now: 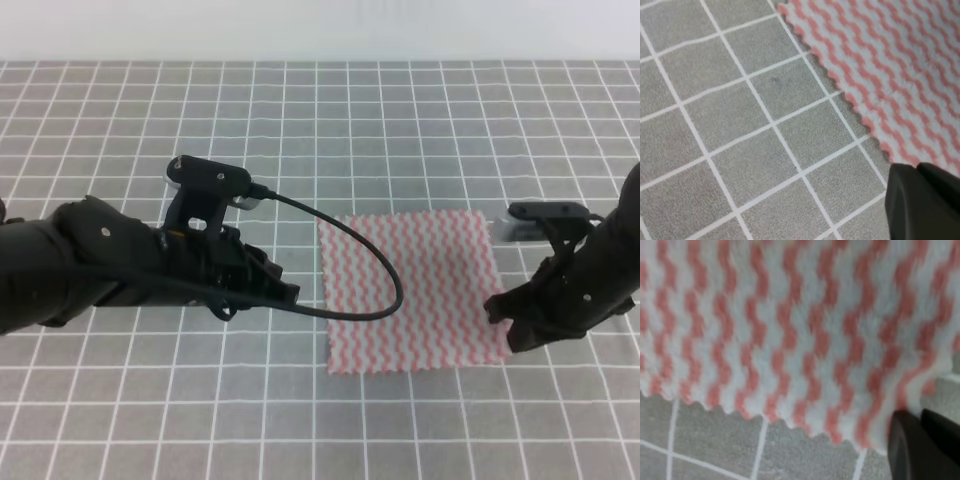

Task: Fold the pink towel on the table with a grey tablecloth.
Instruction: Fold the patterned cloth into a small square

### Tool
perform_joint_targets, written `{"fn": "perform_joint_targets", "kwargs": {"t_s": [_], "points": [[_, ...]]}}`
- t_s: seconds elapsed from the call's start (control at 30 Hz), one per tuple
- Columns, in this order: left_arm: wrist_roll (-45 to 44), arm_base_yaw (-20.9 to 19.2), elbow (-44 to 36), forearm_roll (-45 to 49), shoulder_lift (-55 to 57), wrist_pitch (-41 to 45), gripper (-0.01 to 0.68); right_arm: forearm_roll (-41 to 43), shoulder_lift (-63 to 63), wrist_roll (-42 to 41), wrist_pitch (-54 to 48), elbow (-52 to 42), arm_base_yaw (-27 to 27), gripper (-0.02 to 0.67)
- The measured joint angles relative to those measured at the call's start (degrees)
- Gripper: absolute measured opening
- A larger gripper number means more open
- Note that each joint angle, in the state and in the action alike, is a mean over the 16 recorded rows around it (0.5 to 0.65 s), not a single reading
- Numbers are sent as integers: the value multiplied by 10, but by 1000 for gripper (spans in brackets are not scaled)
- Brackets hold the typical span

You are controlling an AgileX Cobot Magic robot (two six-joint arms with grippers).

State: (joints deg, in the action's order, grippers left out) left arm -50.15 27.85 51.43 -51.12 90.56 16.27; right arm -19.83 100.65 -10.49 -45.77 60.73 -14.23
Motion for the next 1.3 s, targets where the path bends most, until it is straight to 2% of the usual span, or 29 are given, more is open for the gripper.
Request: {"fn": "perform_joint_targets", "kwargs": {"t_s": [0.43,0.73,0.97,1.3], "points": [[-113,0,2,2,5,23,13,-2,0,-1,-21,48,0,-16],[-242,6,3,4,3,80,159,-4,2,-1,-33,85,0,-16],[-314,40,3,20,2,99,278,-9,-1,-7,-38,103,0,-16],[-296,109,4,93,17,58,301,-18,-1,-17,-29,107,0,-16]]}}
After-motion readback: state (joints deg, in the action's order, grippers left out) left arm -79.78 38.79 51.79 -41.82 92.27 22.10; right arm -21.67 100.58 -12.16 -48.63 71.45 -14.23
